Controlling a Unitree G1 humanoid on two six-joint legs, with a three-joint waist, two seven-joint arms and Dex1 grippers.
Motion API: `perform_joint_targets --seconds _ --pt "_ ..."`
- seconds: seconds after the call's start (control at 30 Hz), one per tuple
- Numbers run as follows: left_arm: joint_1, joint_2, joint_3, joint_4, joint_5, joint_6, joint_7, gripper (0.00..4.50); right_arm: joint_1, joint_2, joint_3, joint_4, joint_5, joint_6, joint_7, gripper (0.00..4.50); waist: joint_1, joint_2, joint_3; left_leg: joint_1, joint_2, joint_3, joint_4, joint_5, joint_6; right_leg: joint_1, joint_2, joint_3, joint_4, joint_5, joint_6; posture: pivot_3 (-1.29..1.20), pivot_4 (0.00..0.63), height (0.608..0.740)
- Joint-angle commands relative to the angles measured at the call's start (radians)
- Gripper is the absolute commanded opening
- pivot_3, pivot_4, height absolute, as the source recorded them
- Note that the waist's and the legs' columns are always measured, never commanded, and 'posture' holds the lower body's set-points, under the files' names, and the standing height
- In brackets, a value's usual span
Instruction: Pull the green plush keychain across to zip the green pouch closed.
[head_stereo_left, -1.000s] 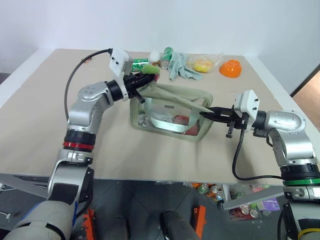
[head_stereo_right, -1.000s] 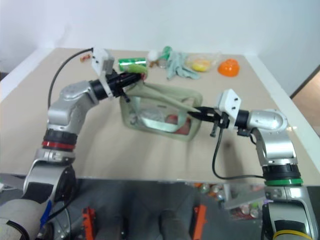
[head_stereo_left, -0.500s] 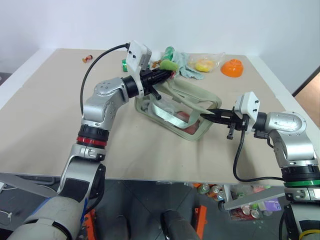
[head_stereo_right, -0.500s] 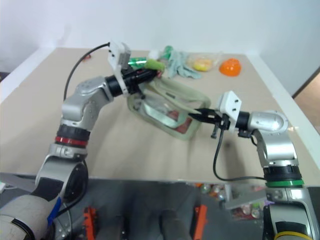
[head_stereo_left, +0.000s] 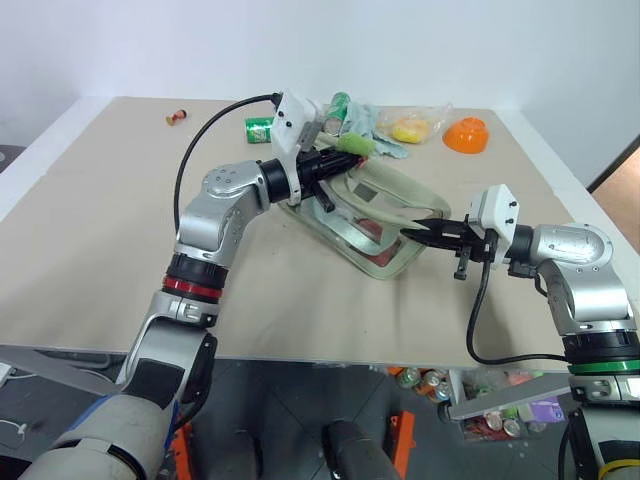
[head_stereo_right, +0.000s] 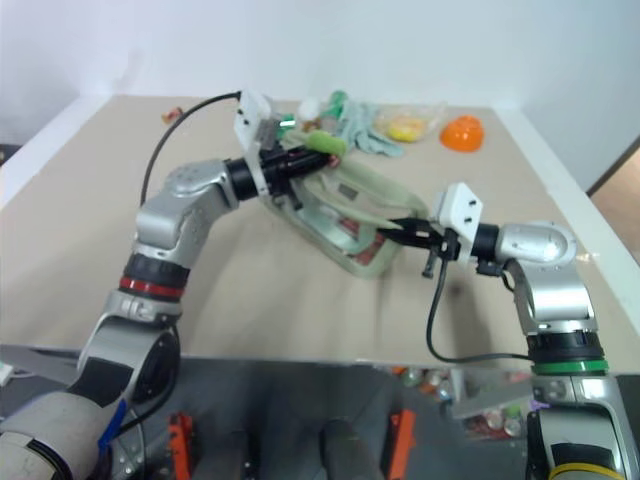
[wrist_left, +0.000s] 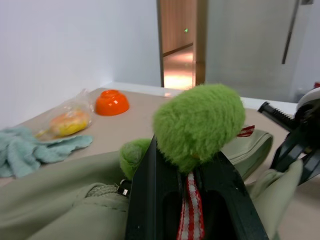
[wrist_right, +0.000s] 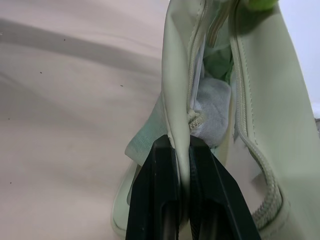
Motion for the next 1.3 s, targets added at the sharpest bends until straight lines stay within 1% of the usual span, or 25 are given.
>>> perform_joint_targets --seconds 0.03,0.23,0.37,0.43,0.5,0.57,0.6,0.63,0.73,0.8,0.93,1.17,1.3 --pt "-0.036 0.027 0.005 0.023 0.02 -0.026 -0.004 0.06 -0.001 -0.004 -0.016 -0.032 0.005 -0.007 -0.01 0.0 0.0 0.0 0.0 0.0 0.0 0.0 0.0 0.0 0.0 0.0 0.0 0.0 0.0 0.0 0.0 0.0 0.15 0.74" --pt "-0.039 0.065 -0.008 0.062 0.07 -0.064 0.002 0.06 0.004 -0.003 -0.012 -0.035 0.005 -0.008 -0.013 0.0 0.002 0.0 0.0 -0.001 0.0 0.0 0.0 0.0 0.0 0.001 -0.001 -0.001 -0.002 0.0 0.0 0.0 0.15 0.74" --pt "-0.052 0.063 -0.005 0.083 0.081 -0.088 -0.003 0.06 0.004 -0.002 -0.012 -0.034 0.005 -0.008 -0.013 0.0 0.003 0.0 0.0 -0.001 -0.001 -0.001 0.0 0.0 0.0 0.001 -0.002 -0.001 -0.002 0.0 0.001 0.0 0.15 0.74" --pt "-0.06 0.06 -0.002 0.088 0.076 -0.099 -0.015 0.76 0.004 -0.002 -0.012 -0.033 0.004 -0.009 -0.013 0.0 0.003 0.0 0.0 -0.001 -0.001 -0.001 0.0 0.0 0.0 0.001 -0.002 -0.001 -0.002 0.0 0.001 0.0 0.15 0.74" --pt "-0.065 0.062 -0.008 0.093 0.08 -0.121 -0.032 1.36 0.003 -0.002 -0.012 -0.032 0.003 -0.01 -0.013 0.0 0.003 0.0 0.0 -0.001 -0.001 -0.001 0.0 0.0 0.0 0.001 -0.002 -0.001 -0.002 0.0 0.001 0.0 0.15 0.74" --pt "-0.068 0.069 -0.014 0.093 0.089 -0.133 -0.047 2.17 0.003 -0.003 -0.011 -0.031 0.003 -0.01 -0.013 0.0 0.003 0.0 0.0 -0.001 -0.001 -0.001 0.0 0.0 0.0 0.001 -0.002 -0.001 -0.002 0.0 0.001 0.0 0.15 0.74" --pt "-0.07 0.076 -0.017 0.094 0.094 -0.141 -0.056 2.38 0.004 -0.003 -0.011 -0.031 0.003 -0.01 -0.012 0.0 0.003 0.0 0.0 -0.001 -0.001 -0.001 0.0 0.0 0.0 0.001 -0.002 -0.001 -0.002 0.0 0.001 0.0 0.15 0.74" --pt "-0.073 0.084 -0.018 0.096 0.1 -0.148 -0.063 2.7 0.003 -0.003 -0.011 -0.031 0.003 -0.009 -0.012 0.0 0.003 0.0 0.0 -0.001 -0.001 -0.001 0.0 0.0 0.0 0.001 -0.002 -0.001 -0.002 0.0 0.001 0.0 0.15 0.74" --pt "-0.078 0.117 -0.021 0.104 0.117 -0.177 -0.089 3.8 0.003 -0.002 -0.01 -0.03 0.003 -0.009 -0.012 0.0 0.002 0.0 0.0 -0.001 -0.001 -0.001 0.0 0.0 0.0 0.001 -0.002 -0.001 -0.002 0.0 0.001 0.0 0.15 0.74" --pt "-0.075 0.145 -0.034 0.109 0.133 -0.203 -0.116 4.44 0.0 -0.002 -0.009 -0.025 0.002 -0.011 -0.012 0.0 0.002 0.0 0.0 -0.001 -0.001 -0.001 0.0 0.0 0.0 0.001 -0.002 -0.001 -0.002 0.0 0.001 0.0 0.15 0.74" --pt "-0.077 0.183 -0.039 0.124 0.149 -0.229 -0.15 4.49 -0.01 0.003 -0.003 -0.01 -0.004 -0.018 -0.008 0.0 0.003 0.0 0.0 -0.001 -0.001 -0.001 -0.001 0.0 0.0 0.001 -0.002 -0.002 -0.002 0.0 0.001 0.0 0.15 0.74" --pt "-0.086 0.207 -0.035 0.16 0.166 -0.253 -0.167 4.49 -0.034 0.013 0.011 0.014 -0.009 -0.028 0.001 0.0 0.002 0.0 0.0 -0.001 -0.001 -0.001 0.0 0.0 0.0 0.001 -0.002 -0.002 -0.002 0.0 0.001 0.0 0.15 0.74" --pt "-0.096 0.213 0.005 0.174 0.138 -0.236 -0.158 4.49 -0.038 0.013 0.014 0.017 -0.009 -0.03 0.005 0.0 0.002 0.0 0.0 -0.001 0.0 -0.001 0.0 0.0 0.0 0.001 -0.002 -0.002 -0.002 0.0 0.001 0.0 0.15 0.74"
